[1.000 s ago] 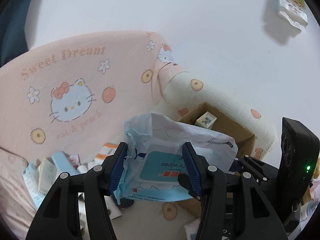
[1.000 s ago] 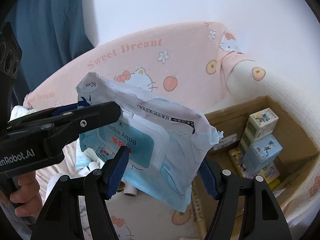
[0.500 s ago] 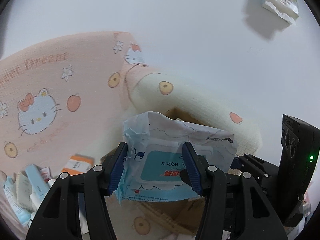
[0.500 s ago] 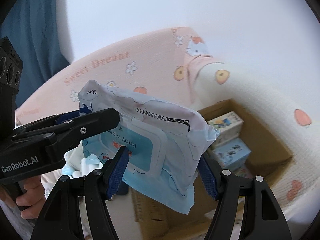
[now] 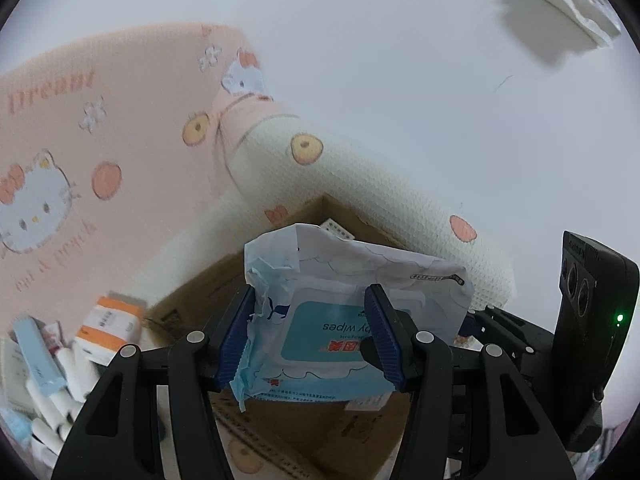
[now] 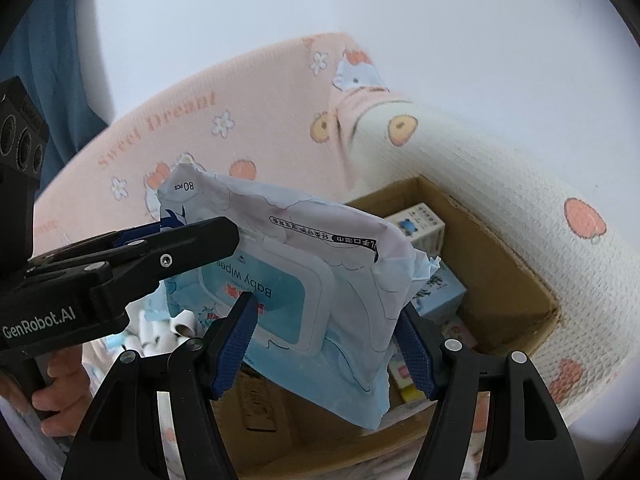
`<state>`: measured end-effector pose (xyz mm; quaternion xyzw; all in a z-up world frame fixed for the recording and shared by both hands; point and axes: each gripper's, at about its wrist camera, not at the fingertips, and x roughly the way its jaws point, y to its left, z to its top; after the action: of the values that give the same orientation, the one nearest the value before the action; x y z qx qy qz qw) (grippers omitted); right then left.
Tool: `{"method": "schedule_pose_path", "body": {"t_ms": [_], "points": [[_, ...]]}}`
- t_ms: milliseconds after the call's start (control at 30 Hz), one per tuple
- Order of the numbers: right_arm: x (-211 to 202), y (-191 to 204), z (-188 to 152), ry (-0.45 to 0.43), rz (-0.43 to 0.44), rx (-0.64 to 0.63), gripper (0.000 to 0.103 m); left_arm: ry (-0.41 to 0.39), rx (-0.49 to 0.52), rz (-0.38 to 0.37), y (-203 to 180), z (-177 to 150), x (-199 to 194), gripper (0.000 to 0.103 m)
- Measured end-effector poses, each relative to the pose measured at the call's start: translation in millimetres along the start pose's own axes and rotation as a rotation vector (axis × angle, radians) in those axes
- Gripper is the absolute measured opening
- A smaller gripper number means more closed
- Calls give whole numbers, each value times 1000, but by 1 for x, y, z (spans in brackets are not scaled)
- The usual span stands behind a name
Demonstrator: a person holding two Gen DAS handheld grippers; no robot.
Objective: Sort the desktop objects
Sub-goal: 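Carry the baby wipes pack with the right gripper over the cardboard box, then lower the wipes pack into the cardboard box and open the right gripper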
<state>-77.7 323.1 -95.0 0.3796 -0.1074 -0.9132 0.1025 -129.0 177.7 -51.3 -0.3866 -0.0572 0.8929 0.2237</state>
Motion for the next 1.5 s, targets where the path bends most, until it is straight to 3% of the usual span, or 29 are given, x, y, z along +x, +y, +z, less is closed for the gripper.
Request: {"method": "schedule_pose_path", "body": {"t_ms": [200, 500, 700, 900, 1033, 1167, 1267, 1333, 1467, 1500], "points": [[13, -14, 6, 71, -84, -71, 67, 82, -114, -67, 9, 3, 35, 60], [30, -40, 21, 156, -138, -108, 67, 141, -153, -100, 1, 9, 69, 60], [50, -62, 15, 253, -126, -57, 66, 222, -205, -122, 3, 3, 95, 60], [63, -58, 13, 329, -135, -102, 66, 267, -245, -102, 8, -4, 103, 60], [76, -55, 18, 398, -138, -158, 66, 305, -336, -140, 21, -10, 111, 59], [97, -66, 18, 535, -104, -142, 66, 389, -391, -149, 25, -24, 127, 59], [107, -71, 20, 575, -81, -134, 66, 412, -402, -155, 26, -32, 134, 59], [112, -69, 20, 602, -92, -164, 66, 433, -453, -208, 30, -35, 140, 56], [125, -63, 16, 674, -87, -209, 58, 498, -631, -385, 37, -45, 157, 53], [127, -62, 13, 687, -89, -225, 58, 522, -652, -379, 38, -47, 160, 53]]}}
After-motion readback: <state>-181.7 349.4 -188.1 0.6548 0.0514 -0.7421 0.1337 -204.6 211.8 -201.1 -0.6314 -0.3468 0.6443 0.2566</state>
